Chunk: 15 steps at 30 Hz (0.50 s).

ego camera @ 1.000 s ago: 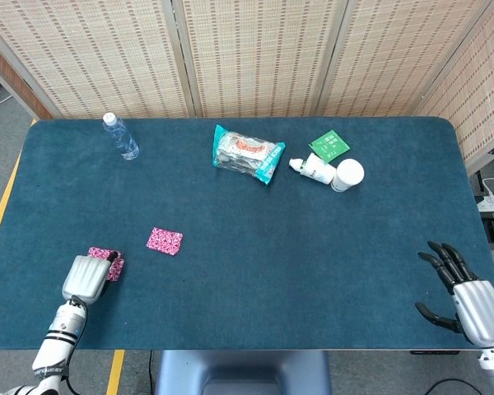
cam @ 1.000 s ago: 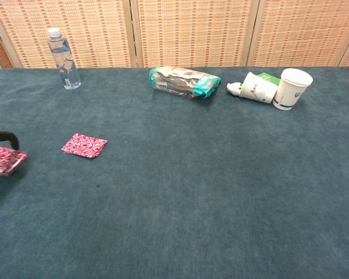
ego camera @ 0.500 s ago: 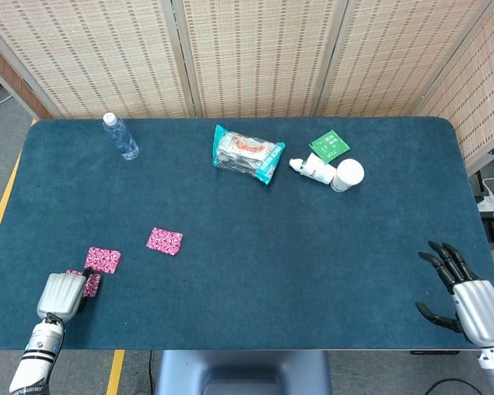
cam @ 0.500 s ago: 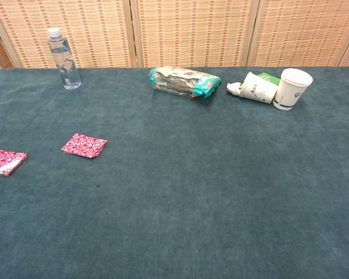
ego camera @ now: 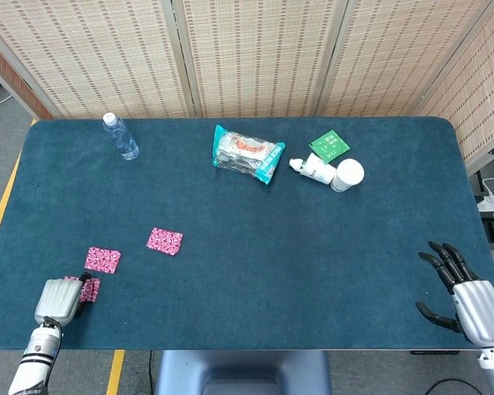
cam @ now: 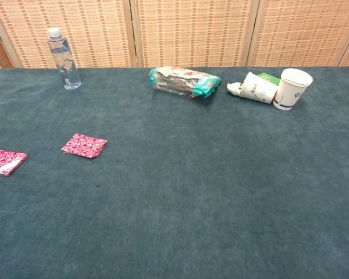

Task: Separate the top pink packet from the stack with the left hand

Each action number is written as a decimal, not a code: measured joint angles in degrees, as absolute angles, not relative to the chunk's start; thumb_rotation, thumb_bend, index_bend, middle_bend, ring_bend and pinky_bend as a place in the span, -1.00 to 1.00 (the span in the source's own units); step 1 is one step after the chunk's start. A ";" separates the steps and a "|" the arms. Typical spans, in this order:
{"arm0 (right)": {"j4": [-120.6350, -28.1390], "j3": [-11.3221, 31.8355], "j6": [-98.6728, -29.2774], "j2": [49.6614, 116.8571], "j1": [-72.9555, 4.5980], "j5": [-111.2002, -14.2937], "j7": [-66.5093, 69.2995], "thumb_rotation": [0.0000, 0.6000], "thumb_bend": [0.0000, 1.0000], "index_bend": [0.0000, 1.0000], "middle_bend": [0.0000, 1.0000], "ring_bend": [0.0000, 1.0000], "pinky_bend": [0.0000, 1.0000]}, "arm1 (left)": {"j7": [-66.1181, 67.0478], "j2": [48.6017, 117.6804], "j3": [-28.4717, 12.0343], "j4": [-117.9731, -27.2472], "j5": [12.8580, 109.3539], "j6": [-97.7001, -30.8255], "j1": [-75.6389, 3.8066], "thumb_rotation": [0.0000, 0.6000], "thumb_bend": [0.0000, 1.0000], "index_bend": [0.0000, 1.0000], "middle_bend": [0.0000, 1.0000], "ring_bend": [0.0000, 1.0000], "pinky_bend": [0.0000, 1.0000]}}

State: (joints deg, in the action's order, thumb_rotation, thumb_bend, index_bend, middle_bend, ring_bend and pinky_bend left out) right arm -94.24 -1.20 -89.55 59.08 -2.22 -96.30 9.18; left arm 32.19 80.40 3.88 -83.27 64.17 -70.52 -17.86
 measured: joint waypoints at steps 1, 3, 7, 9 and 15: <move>-94.21 -1.19 -89.57 59.11 -2.21 -96.30 9.17 1.00 -0.76 -0.67 -0.88 -1.00 -0.23 | 32.28 80.46 3.76 -83.24 64.04 -70.35 -17.82 1.00 -0.29 -0.47 1.00 1.00 1.00; -94.19 -1.20 -89.57 59.12 -2.20 -96.28 9.18 1.00 -0.76 -0.67 -0.88 -1.00 -0.23 | 32.60 80.53 3.55 -83.30 63.84 -70.05 -17.76 1.00 -0.29 -0.48 1.00 1.00 1.00; -94.19 -1.17 -89.58 59.07 -2.22 -96.28 9.25 1.00 -0.76 -0.67 -0.88 -1.00 -0.23 | 33.07 80.28 3.30 -84.30 63.67 -69.86 -17.63 1.00 -0.30 -0.53 1.00 1.00 1.00; -94.22 -1.15 -89.55 59.03 -2.24 -96.25 9.29 1.00 -0.76 -0.67 -0.88 -1.00 -0.23 | 33.19 79.85 3.25 -85.38 63.85 -69.97 -17.52 1.00 -0.29 -0.56 1.00 1.00 1.00; -94.12 -1.12 -89.77 59.08 -2.18 -96.33 9.42 1.00 -0.76 -0.67 -0.88 -1.00 -0.23 | 33.38 77.64 3.24 -90.83 65.20 -70.95 -17.12 1.00 -0.29 -0.64 1.00 1.00 1.00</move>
State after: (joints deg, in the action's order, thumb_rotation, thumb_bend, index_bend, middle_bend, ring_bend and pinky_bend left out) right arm -94.12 -1.12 -89.77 59.08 -2.18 -96.33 9.42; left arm 33.38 77.64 3.24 -90.83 65.20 -70.95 -17.12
